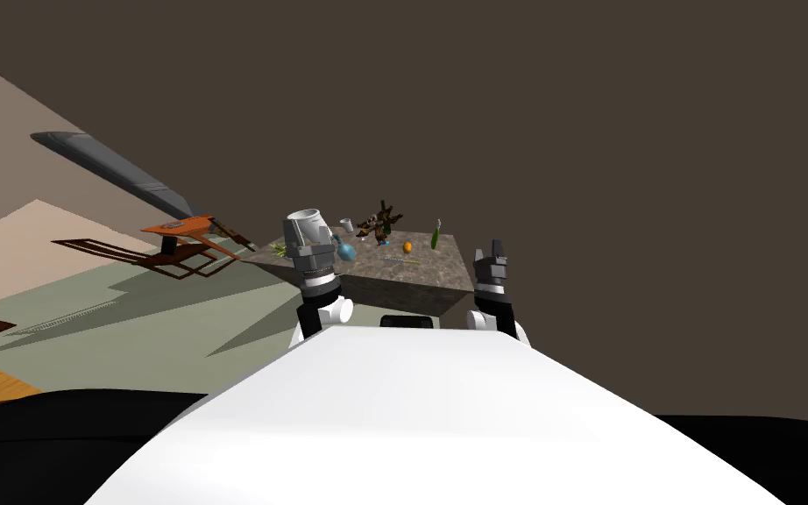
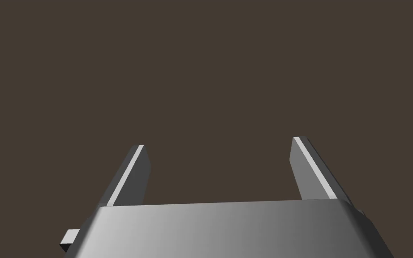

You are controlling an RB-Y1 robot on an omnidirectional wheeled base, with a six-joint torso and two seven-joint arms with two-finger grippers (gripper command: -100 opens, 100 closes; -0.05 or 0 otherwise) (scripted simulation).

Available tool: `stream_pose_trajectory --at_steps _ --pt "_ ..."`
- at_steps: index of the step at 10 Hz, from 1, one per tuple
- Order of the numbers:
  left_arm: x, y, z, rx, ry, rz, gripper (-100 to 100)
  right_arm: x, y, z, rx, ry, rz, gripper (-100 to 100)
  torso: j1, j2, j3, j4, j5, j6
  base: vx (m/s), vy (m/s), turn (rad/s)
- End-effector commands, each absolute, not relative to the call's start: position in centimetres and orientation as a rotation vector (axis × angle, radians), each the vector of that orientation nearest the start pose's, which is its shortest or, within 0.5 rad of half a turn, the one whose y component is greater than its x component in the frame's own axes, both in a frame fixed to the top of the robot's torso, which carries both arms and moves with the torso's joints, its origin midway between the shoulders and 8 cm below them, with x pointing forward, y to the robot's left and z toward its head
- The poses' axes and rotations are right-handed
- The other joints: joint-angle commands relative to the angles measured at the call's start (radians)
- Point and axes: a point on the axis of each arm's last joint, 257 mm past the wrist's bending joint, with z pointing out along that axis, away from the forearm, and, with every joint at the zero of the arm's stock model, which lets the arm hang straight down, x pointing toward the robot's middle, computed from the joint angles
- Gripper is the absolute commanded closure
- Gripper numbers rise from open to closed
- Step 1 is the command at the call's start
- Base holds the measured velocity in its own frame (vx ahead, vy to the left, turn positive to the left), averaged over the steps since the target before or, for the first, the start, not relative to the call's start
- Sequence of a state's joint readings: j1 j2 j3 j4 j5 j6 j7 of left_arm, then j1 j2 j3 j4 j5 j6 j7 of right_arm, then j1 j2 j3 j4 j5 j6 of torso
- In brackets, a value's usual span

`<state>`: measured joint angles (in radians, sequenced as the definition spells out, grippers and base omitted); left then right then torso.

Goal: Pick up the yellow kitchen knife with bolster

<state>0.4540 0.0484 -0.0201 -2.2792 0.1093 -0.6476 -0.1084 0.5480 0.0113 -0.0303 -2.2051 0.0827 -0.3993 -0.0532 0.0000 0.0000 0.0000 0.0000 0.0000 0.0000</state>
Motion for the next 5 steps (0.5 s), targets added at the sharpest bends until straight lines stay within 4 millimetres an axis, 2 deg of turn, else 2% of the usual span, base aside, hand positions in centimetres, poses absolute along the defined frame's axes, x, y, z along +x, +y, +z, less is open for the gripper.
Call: stream_pose_trajectory --at_steps 1,5 --pt "31.9 27.4 6.4 -0.513 0.472 -1.341 0 36.6 -29.4 -5.1 0.78 0.827 1.176 -100 0.0 0.0 0.0 0.0 0.0 0.0 -0.008 0.026 0.047" --pt "31.9 27.4 6.4 -0.513 0.472 -1.341 0 37.0 -28.9 -6.5 0.681 0.957 1.109 -100 0.007 0.002 0.001 0.0 0.002 0.0 -0.016 0.087 0.071"
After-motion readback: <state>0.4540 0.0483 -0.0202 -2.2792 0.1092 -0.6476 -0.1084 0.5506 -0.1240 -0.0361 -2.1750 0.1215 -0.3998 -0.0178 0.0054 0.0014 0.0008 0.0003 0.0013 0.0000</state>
